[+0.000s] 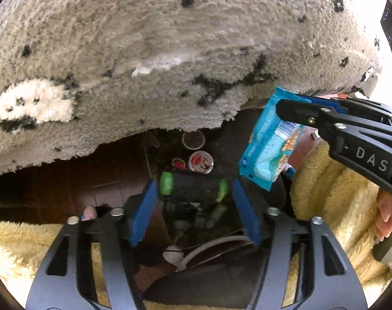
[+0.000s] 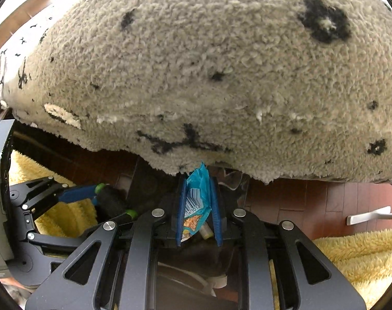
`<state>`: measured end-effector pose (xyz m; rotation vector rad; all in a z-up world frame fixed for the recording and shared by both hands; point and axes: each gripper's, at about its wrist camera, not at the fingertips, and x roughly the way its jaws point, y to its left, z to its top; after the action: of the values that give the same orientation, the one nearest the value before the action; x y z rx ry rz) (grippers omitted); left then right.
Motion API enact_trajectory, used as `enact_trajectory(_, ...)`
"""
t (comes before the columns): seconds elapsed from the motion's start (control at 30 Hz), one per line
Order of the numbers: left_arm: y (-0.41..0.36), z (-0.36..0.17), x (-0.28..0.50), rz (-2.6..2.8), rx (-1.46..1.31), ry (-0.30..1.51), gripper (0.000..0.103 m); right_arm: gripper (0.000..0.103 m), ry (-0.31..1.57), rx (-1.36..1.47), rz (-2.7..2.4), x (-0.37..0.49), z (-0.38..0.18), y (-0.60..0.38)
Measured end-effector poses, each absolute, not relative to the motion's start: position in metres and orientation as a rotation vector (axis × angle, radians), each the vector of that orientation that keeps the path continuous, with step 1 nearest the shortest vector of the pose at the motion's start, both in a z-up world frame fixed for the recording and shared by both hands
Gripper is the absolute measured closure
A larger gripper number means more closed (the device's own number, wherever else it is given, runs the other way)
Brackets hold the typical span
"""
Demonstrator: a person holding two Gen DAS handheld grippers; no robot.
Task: Collect trash
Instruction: 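Lower both tools beside the bed and open them over the bin, then raise both open tools back over the bed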
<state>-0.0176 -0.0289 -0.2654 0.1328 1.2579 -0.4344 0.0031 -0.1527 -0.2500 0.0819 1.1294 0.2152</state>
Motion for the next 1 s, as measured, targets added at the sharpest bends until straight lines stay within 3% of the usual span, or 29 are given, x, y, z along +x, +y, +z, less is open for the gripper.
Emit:
enact_trajectory(0.03, -0.027, -0.267, -0.017, -0.429, 0.136, 1.255, 0.036, 0.075, 1.129, 0.083, 0.208, 0.003, -0.25, -0.153)
enact_trajectory(0.07, -0.026, -0.267, -0.017, -0.427, 0.135, 1.253, 0.035, 0.059, 1.128, 0.085, 0.196, 0.003, -0.25, -0.155)
enact_trajectory(0.13, -0.022, -0.265, -0.015, -0.428, 0.131, 1.253, 0.03, 0.043, 1.12, 0.094, 0.183, 0.003, -0.248, -0.159)
enact_trajectory(0.27, -0.016, -0.266, -0.015, -0.418, 0.131, 1.251, 0.027, 0.032, 1.109, 0.104, 0.161, 0.002, -0.245, -0.165)
enact_trajectory(0.47, -0.008, -0.268, -0.01, -0.395, 0.108, 1.262, 0.022, 0.022, 1.097, 0.136, 0.14, 0.001, -0.24, -0.177)
enact_trajectory(0.73, -0.006, -0.255, -0.018, -0.4, 0.119, 1.224, 0.021, 0.022, 1.071, 0.157, 0.149, -0.006, -0.229, -0.181)
enact_trajectory(1.0, 0.003, -0.195, -0.019, -0.372, 0.096, 1.074, 0.019, 0.022, 0.931, 0.211, 0.201, -0.013, -0.158, -0.202)
